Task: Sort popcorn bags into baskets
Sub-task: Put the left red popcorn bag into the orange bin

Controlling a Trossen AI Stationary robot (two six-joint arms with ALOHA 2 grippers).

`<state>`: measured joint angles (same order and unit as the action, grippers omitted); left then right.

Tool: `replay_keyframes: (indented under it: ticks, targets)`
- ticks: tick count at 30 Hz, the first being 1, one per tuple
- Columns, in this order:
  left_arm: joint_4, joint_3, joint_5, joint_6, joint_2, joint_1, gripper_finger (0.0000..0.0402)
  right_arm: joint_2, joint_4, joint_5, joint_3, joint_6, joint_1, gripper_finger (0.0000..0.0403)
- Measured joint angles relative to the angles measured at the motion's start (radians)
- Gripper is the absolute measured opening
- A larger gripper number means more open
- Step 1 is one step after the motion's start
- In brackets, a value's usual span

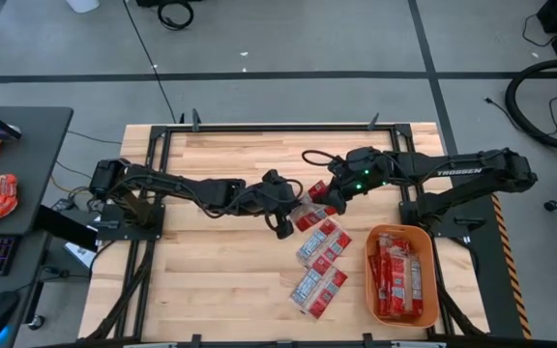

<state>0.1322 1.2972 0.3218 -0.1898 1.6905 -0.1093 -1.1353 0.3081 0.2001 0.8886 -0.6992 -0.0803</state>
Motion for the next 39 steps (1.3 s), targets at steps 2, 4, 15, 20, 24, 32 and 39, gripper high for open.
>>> replay_keyframes:
  ticks: [2, 4, 15, 20, 24, 32, 39]
  targets:
    - [0.000, 0.000, 0.000, -0.003, 0.000, 0.000, 0.0012, 0.000, 0.002, 0.000, 0.000, 0.015, -0.001, 0.0092]
    - [0.000, 0.000, 0.000, -0.005, 0.000, 0.000, 0.0018, 0.000, 0.005, -0.001, 0.000, 0.027, -0.002, 0.0074]
    - [0.068, 0.000, -0.080, -0.073, -0.016, 0.002, 0.0163, 0.023, 0.163, 0.244, 0.000, 0.058, -0.064, 0.0051]
    - [0.112, 0.000, -0.087, -0.091, -0.048, 0.007, 0.0181, 0.038, 0.249, 0.623, 0.000, 0.106, -0.020, 0.0051]
    - [0.120, 0.000, -0.090, -0.109, -0.057, 0.021, 0.0176, 0.039, 0.446, 0.708, 0.000, 0.247, 0.085, 0.0051]
    - [0.147, -0.001, -0.124, -0.161, -0.056, 0.020, 0.0172, 0.039, 0.859, 0.602, -0.001, 0.423, 0.281, 0.0051]
    - [0.151, 0.000, -0.152, -0.166, -0.056, 0.020, 0.0172, 0.039, 0.957, 0.470, -0.001, 0.428, 0.371, 0.0074]
